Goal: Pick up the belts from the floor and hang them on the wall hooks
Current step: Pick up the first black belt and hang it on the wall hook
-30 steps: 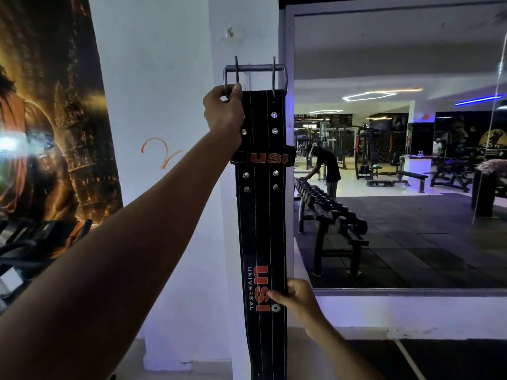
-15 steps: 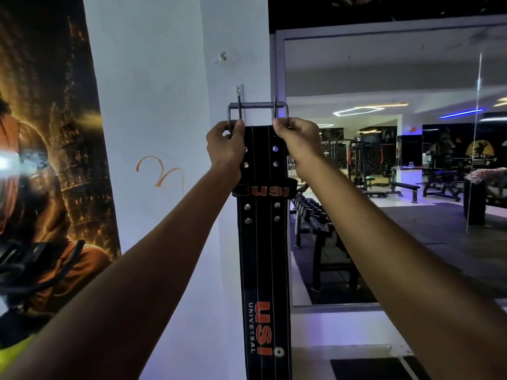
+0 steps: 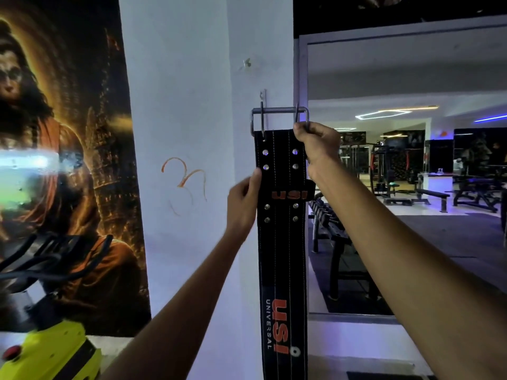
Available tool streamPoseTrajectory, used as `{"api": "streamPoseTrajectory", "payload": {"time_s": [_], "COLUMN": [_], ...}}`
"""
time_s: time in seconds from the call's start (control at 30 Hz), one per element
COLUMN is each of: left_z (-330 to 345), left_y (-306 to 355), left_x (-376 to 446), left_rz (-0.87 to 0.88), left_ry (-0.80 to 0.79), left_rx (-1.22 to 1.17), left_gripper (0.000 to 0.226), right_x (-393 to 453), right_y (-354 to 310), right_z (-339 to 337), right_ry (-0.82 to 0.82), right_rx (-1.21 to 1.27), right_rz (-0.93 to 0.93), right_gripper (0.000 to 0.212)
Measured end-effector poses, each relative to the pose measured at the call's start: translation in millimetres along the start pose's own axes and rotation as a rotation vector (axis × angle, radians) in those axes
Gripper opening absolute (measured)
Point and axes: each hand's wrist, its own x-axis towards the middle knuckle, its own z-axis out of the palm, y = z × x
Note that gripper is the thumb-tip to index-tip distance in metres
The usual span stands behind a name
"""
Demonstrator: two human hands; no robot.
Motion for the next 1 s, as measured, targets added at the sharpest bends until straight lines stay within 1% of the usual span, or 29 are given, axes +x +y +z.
{"api": "streamPoseTrajectory", "payload": {"time_s": [0.03,0.1,0.13,0.17,0.23,0.3,0.37,0.4,0.43,0.47,0.53,0.57,0.63,0.67,0.7,0.77,0.8,0.9,0.93,1.0], "left_z": [-1.3,-1.9,-1.6,-1.8,-4.0,-8.7,-12.3,-13.6,-14.8,-15.6,-14.1,-11.2,-6.6,-6.6,-7.8,-11.9,-14.9,-22.8,-23.1,-22.5], "left_y": [-12.7,-37.4,-52.4,-67.5,-104.6,-136.2,-155.1,-161.1,-165.0,-163.3,-155.2,-143.0,-118.9,-110.3,-105.8,-116.6,-129.2,-163.8,-171.2,-175.8], "left_x": [-13.0,-40.7,-54.9,-70.4,-95.1,-119.9,-146.0,-155.6,-159.7,-157.5,-139.0,-129.2,-109.3,-102.0,-97.4,-99.6,-107.3,-142.8,-152.6,-163.0], "left_rz": [-0.004,-0.026,-0.040,-0.069,-0.155,-0.221,-0.244,-0.256,-0.268,-0.276,-0.264,-0.235,-0.172,-0.156,-0.158,-0.193,-0.218,-0.271,-0.278,-0.283], "left_ry": [-0.011,-0.058,-0.095,-0.139,-0.190,-0.235,-0.306,-0.337,-0.343,-0.328,-0.231,-0.185,-0.128,-0.125,-0.146,-0.221,-0.260,-0.369,-0.412,-0.468], "left_rx": [0.000,0.012,0.051,0.089,0.109,0.112,0.158,0.189,0.221,0.244,0.243,0.221,0.169,0.149,0.139,0.128,0.135,0.206,0.228,0.245], "left_gripper": [0.064,0.039,0.035,0.032,0.016,0.003,0.010,0.010,0.005,0.005,0.031,0.038,0.045,0.043,0.035,0.011,0.009,0.019,0.019,0.008], "right_x": [0.1,3.0,4.9,6.3,9.0,10.4,9.9,9.0,9.0,8.2,6.1,5.1,3.1,2.3,2.2,0.4,-0.5,-3.4,-3.9,-5.9], "right_y": [1.5,7.8,11.2,14.8,23.3,31.3,37.0,39.0,41.8,43.9,46.9,48.3,49.7,49.4,48.5,43.6,41.0,35.7,35.4,37.7], "right_z": [-1.5,-4.7,-6.0,-7.4,-10.9,-15.1,-19.5,-21.0,-22.3,-23.4,-23.5,-22.7,-21.2,-20.9,-20.7,-20.7,-20.8,-21.6,-22.0,-23.4], "right_ry": [0.003,0.029,0.044,0.054,0.062,0.064,0.063,0.064,0.066,0.065,0.055,0.043,0.023,0.018,0.019,0.025,0.026,0.025,0.028,0.030], "right_rx": [0.006,0.007,0.001,-0.004,-0.018,-0.018,-0.012,-0.018,-0.019,-0.016,-0.014,-0.015,-0.011,-0.011,-0.007,-0.004,-0.003,-0.009,-0.011,-0.015], "right_rz": [0.014,0.017,0.015,0.017,0.026,0.032,0.034,0.037,0.040,0.044,0.048,0.052,0.055,0.054,0.050,0.046,0.045,0.038,0.038,0.036], "right_gripper": [0.019,0.019,0.019,0.018,0.014,0.016,0.019,0.020,0.019,0.017,0.014,0.012,0.010,0.010,0.010,0.014,0.015,0.018,0.018,0.018]}}
